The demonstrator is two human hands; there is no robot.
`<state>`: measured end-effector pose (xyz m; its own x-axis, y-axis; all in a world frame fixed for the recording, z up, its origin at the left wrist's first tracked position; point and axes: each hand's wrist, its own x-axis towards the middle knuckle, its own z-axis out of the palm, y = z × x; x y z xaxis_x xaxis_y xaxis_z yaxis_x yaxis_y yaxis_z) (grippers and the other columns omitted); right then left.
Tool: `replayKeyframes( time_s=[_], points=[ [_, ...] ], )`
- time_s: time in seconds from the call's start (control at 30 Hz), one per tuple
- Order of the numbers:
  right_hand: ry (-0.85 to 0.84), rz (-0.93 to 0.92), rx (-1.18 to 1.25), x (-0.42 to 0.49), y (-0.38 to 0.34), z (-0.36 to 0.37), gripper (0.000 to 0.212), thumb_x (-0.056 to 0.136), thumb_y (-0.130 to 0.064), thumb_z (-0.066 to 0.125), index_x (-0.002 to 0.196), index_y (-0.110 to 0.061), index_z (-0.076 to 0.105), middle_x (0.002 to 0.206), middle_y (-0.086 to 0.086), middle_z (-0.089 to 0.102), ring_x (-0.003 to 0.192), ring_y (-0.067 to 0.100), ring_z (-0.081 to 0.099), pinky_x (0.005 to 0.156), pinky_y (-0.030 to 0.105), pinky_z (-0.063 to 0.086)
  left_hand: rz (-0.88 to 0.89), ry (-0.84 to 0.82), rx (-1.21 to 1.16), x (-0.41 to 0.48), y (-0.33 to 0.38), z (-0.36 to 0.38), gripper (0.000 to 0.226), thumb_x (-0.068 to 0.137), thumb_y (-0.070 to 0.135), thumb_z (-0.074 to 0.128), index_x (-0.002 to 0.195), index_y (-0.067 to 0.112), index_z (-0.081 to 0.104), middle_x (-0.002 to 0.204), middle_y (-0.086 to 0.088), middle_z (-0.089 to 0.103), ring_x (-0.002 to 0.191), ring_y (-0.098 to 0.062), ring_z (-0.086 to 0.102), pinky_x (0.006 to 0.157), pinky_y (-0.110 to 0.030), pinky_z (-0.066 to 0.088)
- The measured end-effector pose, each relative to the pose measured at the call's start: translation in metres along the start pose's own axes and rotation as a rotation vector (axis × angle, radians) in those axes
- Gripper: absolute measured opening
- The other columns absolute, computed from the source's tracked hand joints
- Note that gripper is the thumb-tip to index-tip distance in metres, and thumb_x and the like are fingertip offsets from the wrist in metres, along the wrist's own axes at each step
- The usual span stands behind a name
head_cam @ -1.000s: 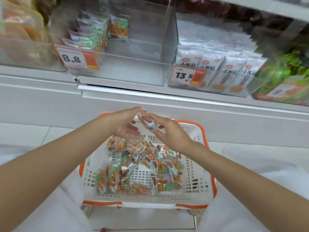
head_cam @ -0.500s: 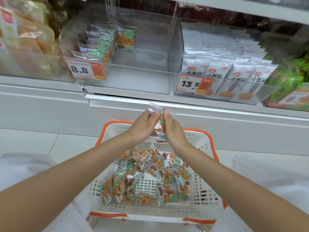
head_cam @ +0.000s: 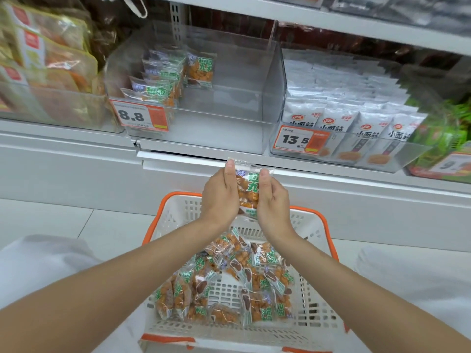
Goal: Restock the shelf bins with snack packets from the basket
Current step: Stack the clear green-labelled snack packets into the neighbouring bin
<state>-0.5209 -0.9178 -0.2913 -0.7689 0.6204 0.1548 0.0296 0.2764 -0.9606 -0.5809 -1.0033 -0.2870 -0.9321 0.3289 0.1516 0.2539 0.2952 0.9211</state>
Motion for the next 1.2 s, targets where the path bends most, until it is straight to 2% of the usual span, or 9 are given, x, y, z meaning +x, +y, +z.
replayKeyframes(
  time_s=[0.13, 0.2, 0.3, 0.43, 0.63, 0.8, 1.0, 1.1, 1.2],
  points=[
    [-0.021, -0.014, -0.042, 0.006, -0.006, -0.007, 0.053, 0.103, -0.041, 0.032, 0.055, -0.017, 0.031, 0.049, 0.000, 0.026, 0.045, 0.006, 0.027, 0.049, 0.022, 0.027, 0.011, 0.019, 0.047, 0.009, 0.004, -0.006, 0.057, 0.103, 0.047, 0.019, 0.059, 0.016, 0.040, 0.055, -0.002, 0.046, 0.054, -0.019, 0.046, 0.055, -0.033, 0.035],
    [-0.117, 0.029, -0.041, 0.012, -0.013, -0.008, 0.064, 0.100, -0.051, 0.030, 0.057, -0.006, 0.044, 0.050, 0.015, 0.041, 0.046, 0.017, 0.044, 0.052, 0.030, 0.039, 0.075, 0.033, 0.085, 0.016, 0.010, -0.014, 0.061, 0.102, 0.051, 0.018, 0.061, 0.015, 0.046, 0.056, -0.002, 0.052, 0.056, -0.020, 0.053, 0.054, -0.036, 0.042],
    [-0.289, 0.049, -0.059, 0.032, -0.036, -0.007, 0.068, 0.089, -0.064, 0.049, 0.095, 0.003, 0.060, 0.078, 0.020, 0.062, 0.068, 0.031, 0.061, 0.066, 0.042, 0.052, 0.103, 0.026, 0.085, 0.039, 0.023, -0.033, 0.061, 0.099, 0.059, 0.018, 0.062, 0.020, 0.047, 0.058, 0.001, 0.055, 0.061, -0.022, 0.060, 0.060, -0.040, 0.051],
    [-0.336, -0.023, 0.009, 0.073, -0.076, 0.001, 0.021, 0.091, -0.027, 0.067, 0.104, -0.010, 0.063, 0.085, 0.001, 0.068, 0.070, 0.005, 0.061, 0.064, 0.023, 0.048, 0.068, -0.087, -0.052, 0.085, 0.048, -0.059, 0.052, 0.094, 0.062, 0.040, 0.076, 0.015, 0.053, 0.067, 0.002, 0.060, 0.062, -0.017, 0.064, 0.055, -0.036, 0.057],
    [-0.342, -0.083, 0.089, 0.149, -0.109, 0.043, 0.018, 0.087, -0.015, 0.072, 0.105, -0.012, 0.067, 0.093, 0.001, 0.074, 0.082, 0.009, 0.069, 0.073, 0.022, 0.054, 0.142, -0.085, -0.087, 0.176, 0.065, -0.093, 0.034, 0.098, 0.036, 0.054, 0.077, 0.009, 0.051, 0.062, -0.002, 0.050, 0.043, -0.004, 0.052, 0.040, -0.022, 0.046],
    [-0.283, -0.022, 0.012, 0.225, -0.092, 0.091, 0.019, 0.087, -0.014, 0.072, 0.102, -0.014, 0.061, 0.097, 0.002, 0.069, 0.083, 0.012, 0.066, 0.078, 0.026, 0.054, 0.205, -0.061, 0.234, 0.260, 0.043, -0.103, 0.041, 0.092, 0.045, 0.061, 0.087, 0.004, 0.066, 0.077, -0.007, 0.067, 0.066, -0.015, 0.059, 0.066, -0.030, 0.048],
    [-0.209, 0.003, -0.394, 0.305, -0.042, 0.145, 0.038, 0.085, -0.037, 0.072, 0.115, -0.014, 0.061, 0.109, -0.003, 0.063, 0.099, 0.020, 0.059, 0.082, 0.032, 0.049, 0.122, -0.051, 0.657, 0.337, 0.015, -0.109, 0.006, 0.092, 0.033, 0.058, 0.096, 0.032, 0.062, 0.111, 0.003, 0.069, 0.104, -0.021, 0.063, 0.096, -0.029, 0.043],
    [-0.249, -0.025, -0.464, 0.326, -0.022, 0.161, 0.045, 0.084, -0.043, 0.071, 0.121, -0.019, 0.063, 0.114, 0.000, 0.066, 0.102, 0.019, 0.060, 0.075, 0.024, 0.041, 0.141, -0.102, 0.772, 0.346, -0.002, -0.113, 0.026, 0.098, 0.026, 0.046, 0.107, 0.030, 0.070, 0.128, 0.001, 0.064, 0.116, -0.028, 0.058, 0.104, -0.044, 0.043],
    [-0.212, 0.023, -0.404, 0.337, -0.013, 0.168, 0.065, 0.075, -0.045, 0.078, 0.128, -0.014, 0.053, 0.120, 0.004, 0.064, 0.110, 0.025, 0.060, 0.084, 0.029, 0.049, 0.152, -0.104, 0.816, 0.349, -0.016, -0.114, 0.035, 0.102, 0.027, 0.037, 0.107, 0.023, 0.071, 0.119, -0.002, 0.067, 0.110, -0.028, 0.056, 0.109, -0.053, 0.032]
  ],
)
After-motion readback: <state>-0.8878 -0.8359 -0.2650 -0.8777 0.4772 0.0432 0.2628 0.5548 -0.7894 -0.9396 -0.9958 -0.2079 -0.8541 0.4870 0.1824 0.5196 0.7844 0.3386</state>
